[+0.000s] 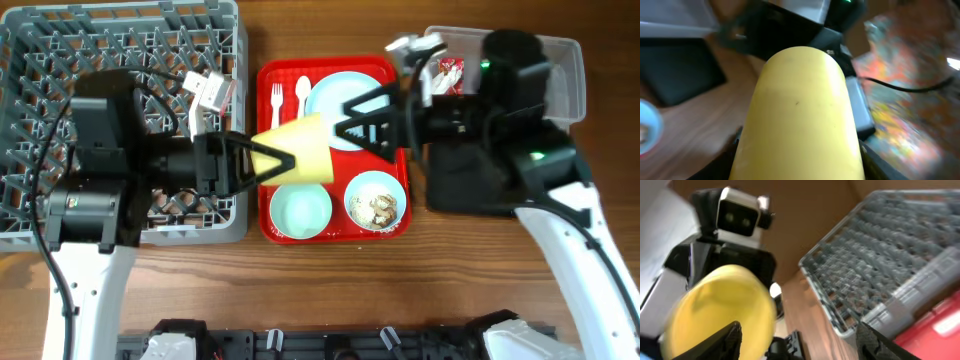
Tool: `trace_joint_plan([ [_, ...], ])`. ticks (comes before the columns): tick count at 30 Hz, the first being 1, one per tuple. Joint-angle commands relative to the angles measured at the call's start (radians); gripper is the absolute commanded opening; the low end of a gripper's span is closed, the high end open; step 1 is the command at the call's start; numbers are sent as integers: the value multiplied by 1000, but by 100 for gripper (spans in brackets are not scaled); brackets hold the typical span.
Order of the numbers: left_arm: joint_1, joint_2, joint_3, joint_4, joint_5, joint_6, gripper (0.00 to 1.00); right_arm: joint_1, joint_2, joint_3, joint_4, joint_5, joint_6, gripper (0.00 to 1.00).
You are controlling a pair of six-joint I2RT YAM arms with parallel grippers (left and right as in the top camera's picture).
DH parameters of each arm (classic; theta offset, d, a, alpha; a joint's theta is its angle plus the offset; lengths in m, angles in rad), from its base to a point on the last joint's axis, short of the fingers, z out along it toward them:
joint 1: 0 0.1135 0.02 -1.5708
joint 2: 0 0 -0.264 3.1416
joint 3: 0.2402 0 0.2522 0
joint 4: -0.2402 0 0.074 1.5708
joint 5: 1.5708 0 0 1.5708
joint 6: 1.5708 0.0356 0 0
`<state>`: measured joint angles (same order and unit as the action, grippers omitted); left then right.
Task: Sort waste into correct bins and load items into the dishwasher rack
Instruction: 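Place the yellow cup into the dish rack with the left gripper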
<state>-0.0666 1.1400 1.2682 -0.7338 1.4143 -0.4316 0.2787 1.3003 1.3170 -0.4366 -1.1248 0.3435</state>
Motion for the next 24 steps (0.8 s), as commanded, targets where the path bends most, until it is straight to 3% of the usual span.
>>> trace_joint_plan([
  [1, 35, -37, 9, -125, -459, 29, 54, -30, -83, 5, -161, 141, -28, 74],
  [2, 37, -40, 9, -266, -816, 32, 52, -29, -99, 5, -290, 243, -34, 74],
  [6, 36, -12, 8, -485, -1417, 31, 52, -29, -100, 5, -555, 421, -101, 74],
  [7, 36, 3, 8, -515, -1465, 31, 52, -29, -100, 5, -576, 434, -108, 74],
  [10, 36, 77, 7, -587, -1495, 31, 53, -29, -100, 5, -600, 445, -108, 75],
  [15, 36, 226, -24, -568, -1493, 26, 53, -29, -100, 5, -600, 445, -107, 75],
  [20, 35, 378, -78, -527, -1384, 28, 54, -29, -100, 5, -601, 445, -105, 75],
  [24, 35, 406, -111, -450, -1375, 31, 65, -29, -100, 5, -602, 445, -105, 76],
])
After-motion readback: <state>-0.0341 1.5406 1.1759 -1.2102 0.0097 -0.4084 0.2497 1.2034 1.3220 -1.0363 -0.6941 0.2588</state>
